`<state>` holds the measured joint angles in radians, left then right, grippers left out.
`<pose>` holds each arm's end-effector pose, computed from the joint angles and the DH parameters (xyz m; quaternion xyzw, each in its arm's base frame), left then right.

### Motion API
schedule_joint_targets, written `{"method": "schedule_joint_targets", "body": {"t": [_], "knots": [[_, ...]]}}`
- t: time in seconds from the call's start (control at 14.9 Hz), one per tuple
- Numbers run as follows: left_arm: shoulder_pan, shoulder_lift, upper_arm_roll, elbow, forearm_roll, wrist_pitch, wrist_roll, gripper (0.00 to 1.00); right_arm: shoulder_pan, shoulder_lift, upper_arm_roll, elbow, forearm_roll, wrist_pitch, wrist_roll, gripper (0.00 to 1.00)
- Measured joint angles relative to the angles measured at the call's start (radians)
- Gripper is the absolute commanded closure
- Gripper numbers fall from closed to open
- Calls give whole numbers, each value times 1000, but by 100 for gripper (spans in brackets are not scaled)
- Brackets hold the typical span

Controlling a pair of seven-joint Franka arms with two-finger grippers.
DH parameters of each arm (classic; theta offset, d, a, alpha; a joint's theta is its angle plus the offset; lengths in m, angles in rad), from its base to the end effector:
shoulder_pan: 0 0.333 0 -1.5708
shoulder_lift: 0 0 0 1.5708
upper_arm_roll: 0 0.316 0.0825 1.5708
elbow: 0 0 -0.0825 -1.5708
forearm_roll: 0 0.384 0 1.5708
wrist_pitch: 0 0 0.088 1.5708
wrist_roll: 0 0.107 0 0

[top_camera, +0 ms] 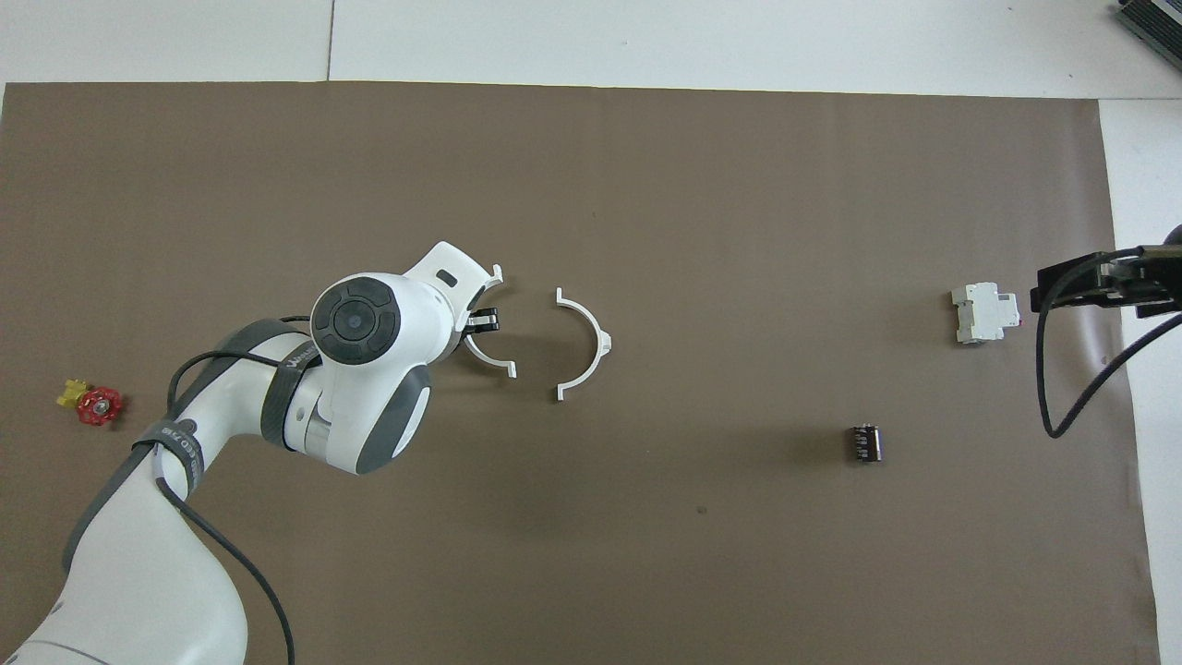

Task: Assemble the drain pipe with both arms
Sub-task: 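Lower the held half-ring against the ends of the centered half-ring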

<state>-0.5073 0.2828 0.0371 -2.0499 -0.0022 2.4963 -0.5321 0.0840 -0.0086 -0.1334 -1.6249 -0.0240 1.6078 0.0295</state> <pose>0.5403 -0.2754 0.3169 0.9962 0.0305 0.0738 0.0355 0.5534 -0.0302 0.6069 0.9992 -0.0389 -0.0044 0.0114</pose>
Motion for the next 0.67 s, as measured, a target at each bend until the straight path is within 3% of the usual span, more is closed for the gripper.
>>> {"method": "schedule_joint_targets", "body": {"t": [0.67], "knots": [[-78, 30, 2, 41, 0, -53, -63, 100, 0, 0, 0, 0, 0, 0, 0, 0]]}}
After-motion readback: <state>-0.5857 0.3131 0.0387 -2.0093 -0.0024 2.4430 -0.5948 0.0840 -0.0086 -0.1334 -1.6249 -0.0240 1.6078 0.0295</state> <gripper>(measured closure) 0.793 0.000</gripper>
